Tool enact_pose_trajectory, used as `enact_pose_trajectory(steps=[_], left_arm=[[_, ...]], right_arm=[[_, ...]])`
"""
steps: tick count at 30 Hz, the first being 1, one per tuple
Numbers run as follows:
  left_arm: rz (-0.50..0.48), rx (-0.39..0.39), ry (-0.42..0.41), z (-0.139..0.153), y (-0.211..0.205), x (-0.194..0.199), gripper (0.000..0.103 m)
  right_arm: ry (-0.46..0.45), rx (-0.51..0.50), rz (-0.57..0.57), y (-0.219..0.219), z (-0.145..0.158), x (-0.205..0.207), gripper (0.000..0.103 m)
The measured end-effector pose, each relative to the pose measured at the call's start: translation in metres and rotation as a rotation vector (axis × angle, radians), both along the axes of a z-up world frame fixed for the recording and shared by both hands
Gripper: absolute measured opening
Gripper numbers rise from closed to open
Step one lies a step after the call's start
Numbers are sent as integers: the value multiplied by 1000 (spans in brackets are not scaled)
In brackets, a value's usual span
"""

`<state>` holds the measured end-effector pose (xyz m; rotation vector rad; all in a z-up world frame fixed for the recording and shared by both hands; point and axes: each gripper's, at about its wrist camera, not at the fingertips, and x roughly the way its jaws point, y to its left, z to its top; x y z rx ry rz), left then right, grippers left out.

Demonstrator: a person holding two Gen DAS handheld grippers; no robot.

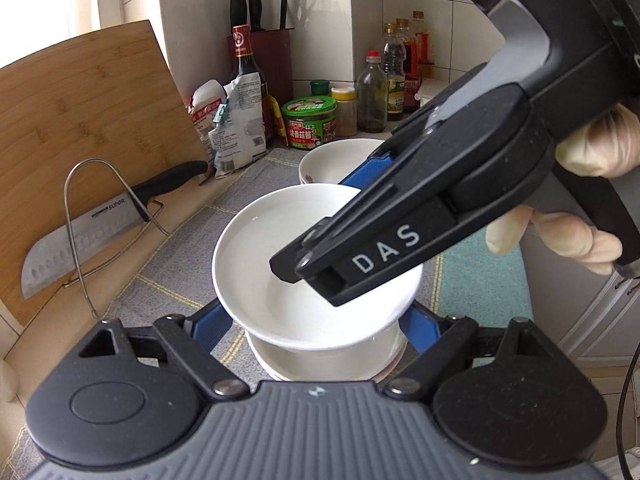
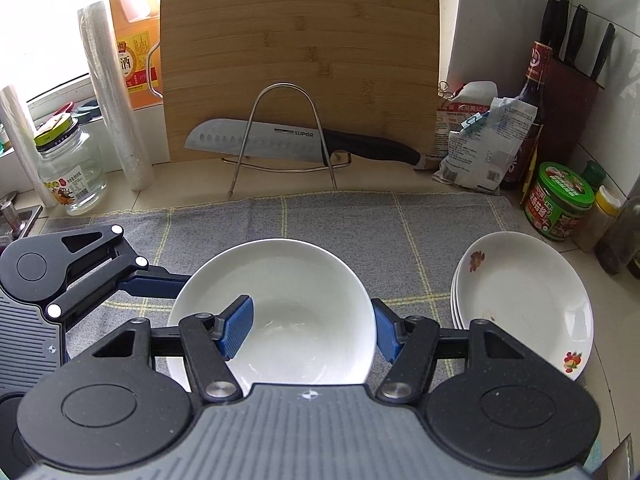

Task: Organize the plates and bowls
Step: 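Lift the flower-print bowl with the left tool and carry it toward the nested bowls, then lower the bowl into the nested white bowls and open the left tool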

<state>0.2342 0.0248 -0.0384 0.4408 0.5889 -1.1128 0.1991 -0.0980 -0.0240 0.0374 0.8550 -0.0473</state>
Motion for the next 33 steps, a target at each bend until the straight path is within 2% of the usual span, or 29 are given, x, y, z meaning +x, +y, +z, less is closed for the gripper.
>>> enact_pose_trajectory(steps=[7, 33], left_arm=[[-18, 17, 14, -9, -8, 2, 89], [-23, 23, 33, -10, -4, 8, 89]], right_arm=[[21, 19, -29, -8, -11, 0, 68], [33, 45, -19, -11, -16, 4, 68]])
